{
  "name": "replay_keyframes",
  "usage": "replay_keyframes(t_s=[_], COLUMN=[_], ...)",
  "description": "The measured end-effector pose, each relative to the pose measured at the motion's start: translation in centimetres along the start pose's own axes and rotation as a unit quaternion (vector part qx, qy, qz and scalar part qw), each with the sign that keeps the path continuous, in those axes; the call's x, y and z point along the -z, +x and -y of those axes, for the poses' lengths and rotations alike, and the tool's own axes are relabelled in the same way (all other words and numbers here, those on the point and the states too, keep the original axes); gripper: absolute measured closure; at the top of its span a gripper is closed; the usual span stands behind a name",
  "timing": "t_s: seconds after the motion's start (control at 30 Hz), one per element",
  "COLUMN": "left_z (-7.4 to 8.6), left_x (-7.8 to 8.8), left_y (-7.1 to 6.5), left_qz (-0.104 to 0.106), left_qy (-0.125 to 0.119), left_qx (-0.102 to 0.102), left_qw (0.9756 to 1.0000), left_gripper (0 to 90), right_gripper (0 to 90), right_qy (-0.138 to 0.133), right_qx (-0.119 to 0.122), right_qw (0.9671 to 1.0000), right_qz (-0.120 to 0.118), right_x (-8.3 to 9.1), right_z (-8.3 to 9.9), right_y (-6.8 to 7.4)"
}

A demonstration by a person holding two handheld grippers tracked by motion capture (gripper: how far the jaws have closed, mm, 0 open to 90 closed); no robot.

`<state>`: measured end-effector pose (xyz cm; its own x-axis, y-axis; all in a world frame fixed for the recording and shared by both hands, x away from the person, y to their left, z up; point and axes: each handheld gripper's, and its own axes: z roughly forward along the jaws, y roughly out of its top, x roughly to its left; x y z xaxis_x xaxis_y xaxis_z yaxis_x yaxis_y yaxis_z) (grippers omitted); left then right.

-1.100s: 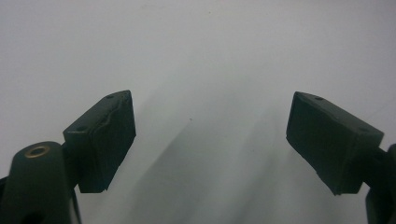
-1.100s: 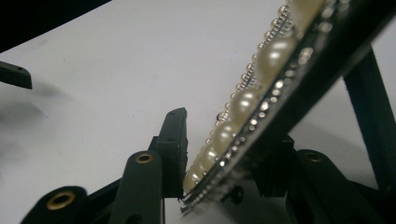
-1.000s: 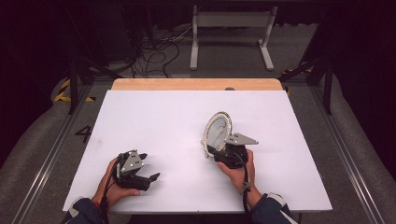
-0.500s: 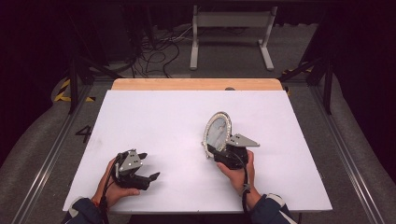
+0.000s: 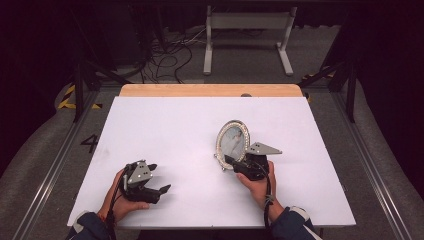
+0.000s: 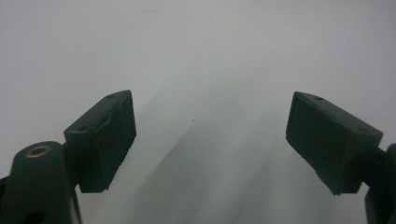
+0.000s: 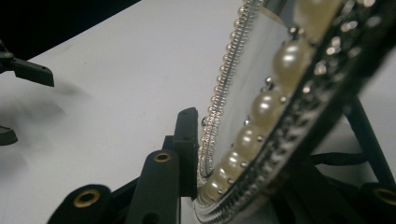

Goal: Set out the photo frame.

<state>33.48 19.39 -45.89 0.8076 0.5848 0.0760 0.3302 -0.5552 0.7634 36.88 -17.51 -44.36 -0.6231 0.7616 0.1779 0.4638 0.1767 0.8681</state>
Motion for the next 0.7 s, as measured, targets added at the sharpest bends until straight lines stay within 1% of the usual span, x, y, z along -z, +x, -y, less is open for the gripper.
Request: replay_keyframes(t_s=[0.13, 0.27, 0.33, 0.4, 0.47, 0.53, 0.7], left_z=[0.0, -0.2, -0.4, -0.5, -0.7, -1.1, -2.1], left_x=[0.0, -0.5, -0.7, -0.9, -1.0, -1.2, -1.8], left_y=[0.0, -0.1, -0.1, -0.1, 0.0, 0.1, 0.4], left_qz=[0.000, 0.000, 0.004, 0.003, 0.004, 0.004, 0.010], left_qy=[0.003, 0.011, 0.009, 0.011, 0.008, 0.003, -0.006], left_qx=[0.000, -0.008, -0.010, -0.014, -0.012, -0.011, -0.012], left_qw=[1.0000, 0.9999, 0.9999, 0.9998, 0.9999, 0.9999, 0.9999], left_gripper=[16.2, 16.2, 16.1, 16.0, 15.9, 15.8, 15.8], right_gripper=[73.8, 74.7, 75.2, 76.1, 76.6, 76.6, 76.9], right_qy=[0.003, 0.010, 0.013, 0.016, 0.021, 0.024, 0.032], right_qx=[0.000, -0.001, -0.003, 0.002, -0.001, 0.001, 0.007], right_qw=[1.0000, 0.9998, 0.9997, 0.9995, 0.9992, 0.9990, 0.9983], right_qz=[-0.008, -0.017, -0.021, -0.026, -0.033, -0.039, -0.049], right_x=[0.1, 0.1, 0.2, 0.1, 0.2, 0.2, 0.2], right_z=[0.0, -0.1, -0.2, -0.3, -0.4, -0.4, -0.7], right_y=[-0.2, -0.4, -0.5, -0.7, -0.8, -1.0, -1.2])
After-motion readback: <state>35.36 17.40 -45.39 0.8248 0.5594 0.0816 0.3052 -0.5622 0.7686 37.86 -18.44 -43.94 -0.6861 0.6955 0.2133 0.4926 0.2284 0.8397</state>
